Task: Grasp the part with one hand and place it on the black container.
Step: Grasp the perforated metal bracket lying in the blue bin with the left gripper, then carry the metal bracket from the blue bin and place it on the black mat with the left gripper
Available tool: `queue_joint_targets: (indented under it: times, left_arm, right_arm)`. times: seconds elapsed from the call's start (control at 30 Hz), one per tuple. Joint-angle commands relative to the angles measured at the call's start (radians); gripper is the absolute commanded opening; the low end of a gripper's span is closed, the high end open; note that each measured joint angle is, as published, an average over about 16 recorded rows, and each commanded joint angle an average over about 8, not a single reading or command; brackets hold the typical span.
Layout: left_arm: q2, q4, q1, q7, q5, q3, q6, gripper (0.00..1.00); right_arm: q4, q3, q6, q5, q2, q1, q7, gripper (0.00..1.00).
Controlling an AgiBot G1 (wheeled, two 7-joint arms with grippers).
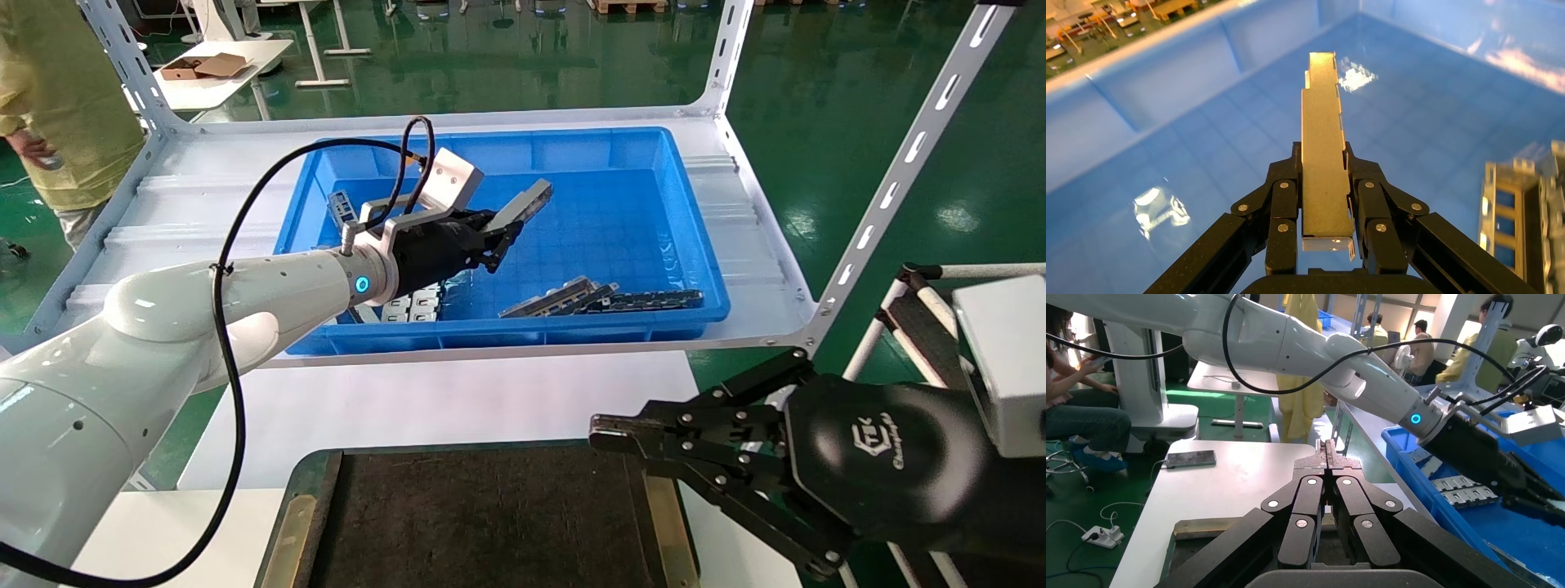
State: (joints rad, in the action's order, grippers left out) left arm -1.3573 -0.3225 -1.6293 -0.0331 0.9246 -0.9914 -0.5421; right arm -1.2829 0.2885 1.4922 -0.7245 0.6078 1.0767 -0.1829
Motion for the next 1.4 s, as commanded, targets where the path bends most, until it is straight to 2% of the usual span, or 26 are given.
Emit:
queue_joint_targets:
  times: [0.03, 0.3, 0.63, 0.8, 0.97, 1.13, 1.4]
  left_arm:
    - [0.001, 0.002, -0.010, 0.004, -0.017, 0.001, -0.001, 0.00]
    - [0.032, 0.010, -0.033, 0.048, -0.110, 0.049, -0.157, 0.00]
    - [0.118, -0.020, 0.025, 0.125, -0.259, 0.132, -0.572, 0.00]
    - [0.143, -0.027, 0.073, 0.128, -0.300, 0.149, -0.681, 0.00]
    - [0.182, -0.084, 0.144, 0.098, -0.329, 0.156, -0.731, 0.00]
    - [0.244, -0.210, 0.251, 0.048, -0.353, 0.156, -0.736, 0.00]
    - [0.364, -0.509, 0.483, -0.068, -0.389, 0.138, -0.633, 0.00]
  right_arm:
    - [0.000, 0.000, 0.000, 0.000, 0.000, 0.000, 0.000, 0.00]
    - [0.000, 0.001, 0.000, 0.000, 0.000, 0.000, 0.000, 0.00]
    - [0.000, 0.001, -0.001, 0.001, -0.001, 0.000, 0.001, 0.00]
    - [0.000, 0.002, -0.001, 0.001, -0.001, 0.000, 0.001, 0.00]
    - [0.000, 0.002, -0.001, 0.001, -0.001, 0.000, 0.001, 0.00]
    - [0.000, 0.002, -0.001, 0.002, -0.001, 0.000, 0.001, 0.00]
    - [0.000, 0.003, -0.001, 0.002, -0.001, 0.001, 0.001, 0.00]
